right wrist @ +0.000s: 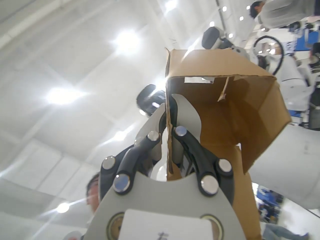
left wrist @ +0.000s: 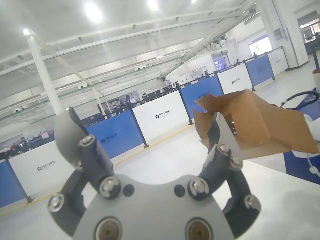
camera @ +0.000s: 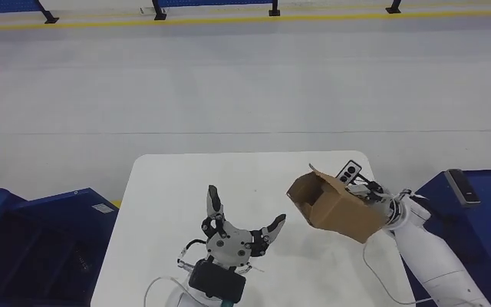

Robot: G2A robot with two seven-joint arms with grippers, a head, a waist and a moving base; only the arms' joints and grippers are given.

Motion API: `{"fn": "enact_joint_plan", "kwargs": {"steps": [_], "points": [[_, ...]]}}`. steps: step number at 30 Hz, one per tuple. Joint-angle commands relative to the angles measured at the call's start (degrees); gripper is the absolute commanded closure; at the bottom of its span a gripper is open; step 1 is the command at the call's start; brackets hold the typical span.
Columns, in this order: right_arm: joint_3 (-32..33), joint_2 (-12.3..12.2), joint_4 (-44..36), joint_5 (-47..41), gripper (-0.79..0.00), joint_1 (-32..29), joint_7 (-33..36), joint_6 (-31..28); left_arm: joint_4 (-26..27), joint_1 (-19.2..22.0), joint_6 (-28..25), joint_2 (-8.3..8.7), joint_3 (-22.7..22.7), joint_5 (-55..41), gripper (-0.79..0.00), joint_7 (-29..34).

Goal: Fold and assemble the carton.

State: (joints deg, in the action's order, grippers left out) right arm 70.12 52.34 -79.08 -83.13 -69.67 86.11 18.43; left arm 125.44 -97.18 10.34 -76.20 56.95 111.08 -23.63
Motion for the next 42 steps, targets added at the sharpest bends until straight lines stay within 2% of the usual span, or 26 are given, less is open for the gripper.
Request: {"fn": "enact_joint_plan", "kwargs": {"steps": [1, 4, 7, 15, 19, 23, 29, 36, 42], "points": [[-2.1, 0.1, -0.1, -3.8, 0.000, 0.6, -1.8, 1.6, 0.8, -0.7, -0.2, 0.19, 1.1, -0.8, -0.785, -1.0], [-4.3, -0.2, 0.8, -3.7, 0.000, 1.9, -2.3, 2.1, 1.6, -1.6, -1.6, 0.51, 2.1, 0.1, -0.785, -0.8], [-6.2, -0.5, 0.9, -3.0, 0.000, 2.8, -1.8, 1.6, 1.5, -1.4, -2.1, 0.70, 2.1, 4.9, -0.785, 1.2], [-9.2, -2.1, 0.2, -0.6, 0.000, 3.9, 1.1, -1.3, -0.4, 2.5, -3.7, 0.36, -0.2, 9.8, -0.785, 6.8], [-10.0, -2.9, 0.6, -1.6, 0.000, 4.2, 1.7, -1.9, -0.5, 3.4, -2.4, 0.22, -0.4, 8.9, -0.785, 6.3], [-10.7, -3.5, 1.5, -4.2, 0.000, 4.7, 1.8, -2.0, -0.1, 2.6, -1.2, 0.30, 0.8, 6.3, -0.785, 5.1], [-11.9, -4.6, 1.4, -6.5, 0.000, 5.4, 1.9, -2.1, -2.3, 2.6, -3.0, 0.61, 2.1, 7.9, -0.785, 6.1], [-13.5, -5.7, 0.2, -7.3, 0.000, 5.7, 1.9, -2.1, -4.2, 5.2, -1.9, 0.06, -1.9, 11.1, -0.785, 6.6], [-14.0, -6.3, -0.2, -6.7, 0.000, 5.8, 1.9, -2.1, -4.4, 6.4, -2.0, -0.16, -3.0, 12.0, -0.785, 7.9]]}}
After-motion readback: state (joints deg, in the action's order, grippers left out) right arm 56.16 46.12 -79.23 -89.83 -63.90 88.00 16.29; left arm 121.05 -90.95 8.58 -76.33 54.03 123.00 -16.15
